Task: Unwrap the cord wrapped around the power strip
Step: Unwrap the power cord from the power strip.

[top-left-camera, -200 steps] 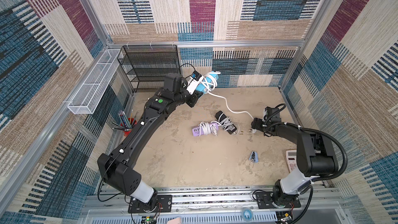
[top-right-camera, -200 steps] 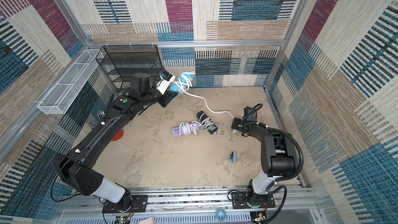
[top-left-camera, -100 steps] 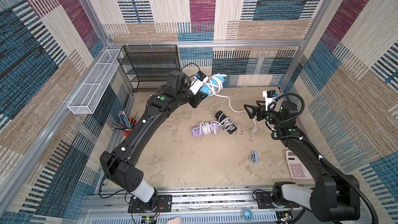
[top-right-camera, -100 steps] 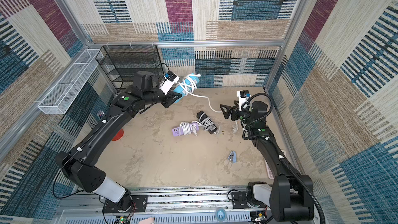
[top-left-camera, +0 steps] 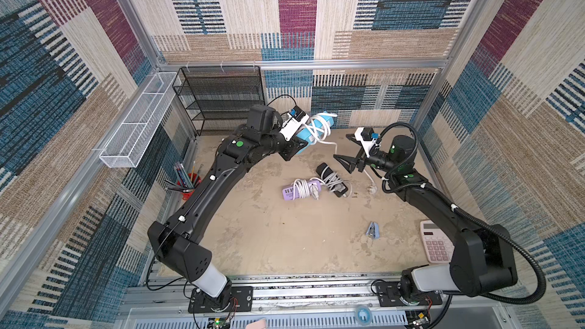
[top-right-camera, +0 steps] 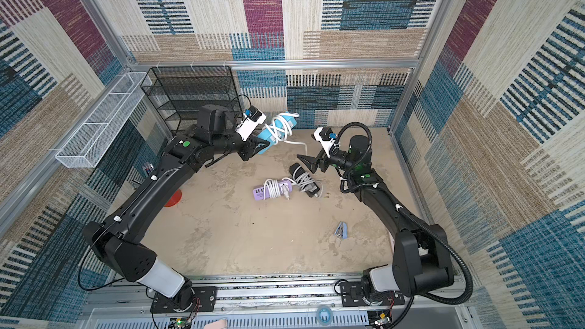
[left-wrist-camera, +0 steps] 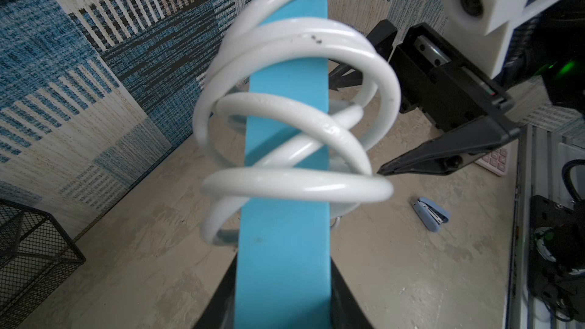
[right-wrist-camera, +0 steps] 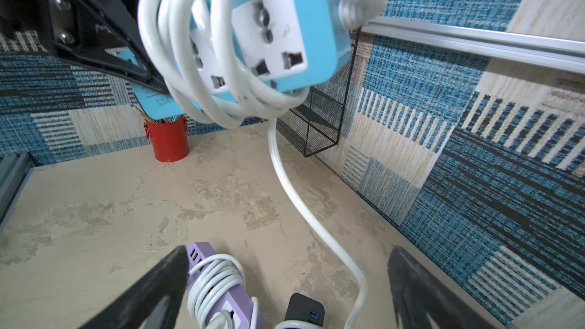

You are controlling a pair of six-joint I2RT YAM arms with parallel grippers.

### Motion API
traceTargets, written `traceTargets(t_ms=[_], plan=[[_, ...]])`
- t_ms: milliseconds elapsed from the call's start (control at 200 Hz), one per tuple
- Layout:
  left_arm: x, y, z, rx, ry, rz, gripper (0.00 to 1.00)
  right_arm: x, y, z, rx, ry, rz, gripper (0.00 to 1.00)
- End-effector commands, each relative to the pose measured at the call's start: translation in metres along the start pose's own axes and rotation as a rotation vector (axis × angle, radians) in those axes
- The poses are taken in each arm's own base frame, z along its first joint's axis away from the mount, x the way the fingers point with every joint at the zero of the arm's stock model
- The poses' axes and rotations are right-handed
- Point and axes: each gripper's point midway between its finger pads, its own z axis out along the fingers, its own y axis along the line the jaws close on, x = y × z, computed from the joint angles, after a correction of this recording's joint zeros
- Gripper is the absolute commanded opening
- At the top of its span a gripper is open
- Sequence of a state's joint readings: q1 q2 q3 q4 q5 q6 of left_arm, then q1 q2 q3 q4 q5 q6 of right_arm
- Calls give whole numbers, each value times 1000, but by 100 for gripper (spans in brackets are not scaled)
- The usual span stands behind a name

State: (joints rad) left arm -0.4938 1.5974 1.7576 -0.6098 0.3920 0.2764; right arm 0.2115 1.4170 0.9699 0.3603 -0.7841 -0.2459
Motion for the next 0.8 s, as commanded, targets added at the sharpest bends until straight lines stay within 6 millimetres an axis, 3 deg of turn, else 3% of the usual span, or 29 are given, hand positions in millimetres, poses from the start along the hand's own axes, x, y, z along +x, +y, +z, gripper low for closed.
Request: traceTargets(t_ms=[0, 361, 491, 631, 731, 796], plan=[[-15, -5, -6, 26, -52, 30, 0, -12, -8, 10, 27, -52, -121, 98], [-18, -12, -11, 53, -66, 29, 0, 1, -31, 46, 63, -69, -174, 98], [-18, -13, -13, 57, -69, 29, 0, 7, -37, 57, 57, -64, -153, 80], [-18, -13, -14, 60, -71, 30, 0, 14, -39, 65, 32, -45, -122, 52], [-19, -14, -14, 68, -72, 23, 0, 17, -39, 69, 19, -39, -108, 46], [-19, -15, -15, 70, -74, 25, 0, 18, -39, 70, 22, -37, -102, 34]])
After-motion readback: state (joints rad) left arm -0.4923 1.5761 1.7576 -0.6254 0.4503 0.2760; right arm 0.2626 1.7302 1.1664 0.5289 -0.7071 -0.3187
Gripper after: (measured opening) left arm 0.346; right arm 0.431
